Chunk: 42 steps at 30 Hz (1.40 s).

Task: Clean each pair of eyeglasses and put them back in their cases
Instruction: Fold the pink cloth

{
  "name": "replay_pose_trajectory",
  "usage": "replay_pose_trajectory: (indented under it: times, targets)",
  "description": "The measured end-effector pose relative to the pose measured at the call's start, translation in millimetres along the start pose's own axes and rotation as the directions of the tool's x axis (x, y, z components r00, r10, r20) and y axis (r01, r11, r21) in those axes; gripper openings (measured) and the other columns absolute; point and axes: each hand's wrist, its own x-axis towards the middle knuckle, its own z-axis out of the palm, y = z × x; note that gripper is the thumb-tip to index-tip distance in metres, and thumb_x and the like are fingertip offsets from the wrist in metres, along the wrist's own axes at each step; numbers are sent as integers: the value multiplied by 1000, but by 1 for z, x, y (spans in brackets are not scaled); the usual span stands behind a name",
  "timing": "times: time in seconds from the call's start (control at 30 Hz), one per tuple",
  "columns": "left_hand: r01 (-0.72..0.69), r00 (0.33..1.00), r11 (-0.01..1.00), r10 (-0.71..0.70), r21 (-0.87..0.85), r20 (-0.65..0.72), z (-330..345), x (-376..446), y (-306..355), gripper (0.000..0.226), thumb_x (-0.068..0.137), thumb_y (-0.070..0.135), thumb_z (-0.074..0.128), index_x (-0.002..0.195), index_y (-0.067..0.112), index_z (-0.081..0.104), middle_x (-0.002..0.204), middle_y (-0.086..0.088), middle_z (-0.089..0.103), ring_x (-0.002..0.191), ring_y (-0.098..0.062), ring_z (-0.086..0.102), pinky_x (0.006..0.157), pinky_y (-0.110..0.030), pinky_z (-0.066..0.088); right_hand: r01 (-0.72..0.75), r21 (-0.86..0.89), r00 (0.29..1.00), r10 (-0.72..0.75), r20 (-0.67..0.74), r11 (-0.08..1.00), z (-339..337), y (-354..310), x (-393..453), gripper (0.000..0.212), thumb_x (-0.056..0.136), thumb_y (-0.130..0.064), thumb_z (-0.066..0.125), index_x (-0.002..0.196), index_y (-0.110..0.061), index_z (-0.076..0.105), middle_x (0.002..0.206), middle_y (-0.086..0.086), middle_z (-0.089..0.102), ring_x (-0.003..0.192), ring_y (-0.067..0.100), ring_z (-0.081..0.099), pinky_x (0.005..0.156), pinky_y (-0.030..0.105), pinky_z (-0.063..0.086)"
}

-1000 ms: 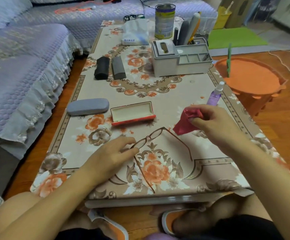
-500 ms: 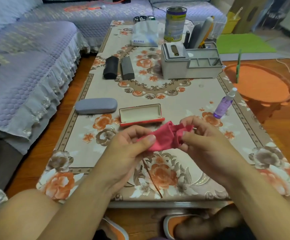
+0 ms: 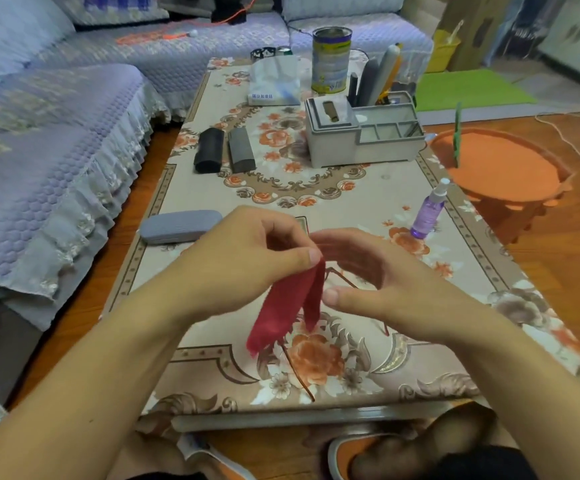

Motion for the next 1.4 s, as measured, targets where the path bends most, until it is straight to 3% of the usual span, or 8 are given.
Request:
replay_pose_trajectory:
  times: [0.13,0.23,0.3,0.4,0.67,0.9,1.1,1.4]
  targets:
    - [-14,1000,1000,13,-14,-28,-3,1,11,13,91,25,73,80,20,77,81,-6,77,82,-28,75,84,-52,61,41,-203,996,-56,-68,978,-1,-12,5,54,88,-20,77,134,-35,55,124,-13,69,121,0,60,109,29,45]
    - [-8,999,999,5,-52,-48,-3,-1,11,15,93,21,70,82,12,75,79,-12,75,79,-33,74,78,-53,62,11,-144,998,-20,-62,990,-4,-16,5,52,89,-1,66,127,-34,56,104,-4,77,102,8,71,97,37,56]
    - [2,999,998,-5,-68,-48,-1,-1,9,15,93,20,70,82,12,76,80,-14,75,79,-35,74,78,-55,62,-2,-102,1000,-1,-27,995,-5,-16,4,53,88,-15,73,133,-35,54,109,-5,75,106,10,71,97,42,56]
    - [-16,999,999,14,-39,-41,5,2,10,12,91,21,73,82,15,78,77,-8,76,75,-28,75,74,-49,63,18,-108,1000,-18,0,994,2,-18,7,66,84,-39,79,141,-33,48,124,-7,69,117,10,66,103,42,52]
    - [-185,972,962,209,201,-104,16,9,24,11,89,25,76,79,23,79,61,13,67,51,1,57,51,-10,40,35,-245,983,-77,-164,969,-21,-19,-7,33,85,7,57,98,-20,71,85,-3,76,79,10,74,77,25,59]
    - [54,964,971,10,-233,267,36,34,37,14,84,-4,71,96,3,76,83,-10,74,68,-16,70,62,-20,57,-34,-70,967,15,-255,997,-96,-7,-70,11,87,-18,68,93,-16,78,86,10,74,78,20,71,71,25,56]
    - [166,920,974,-96,-156,380,95,100,30,16,90,-9,68,103,-2,73,78,-7,72,71,-21,66,68,-24,61,-285,60,922,290,-256,957,-149,56,-82,12,92,-11,66,102,-10,73,95,14,75,85,21,72,72,31,57]
    - [115,989,985,-125,126,75,164,181,-37,5,88,1,73,90,6,74,77,-1,67,69,-13,60,72,-27,52,-431,-56,745,320,-586,900,-156,150,-38,11,92,-13,70,83,-18,74,64,-6,65,54,11,58,46,21,47]
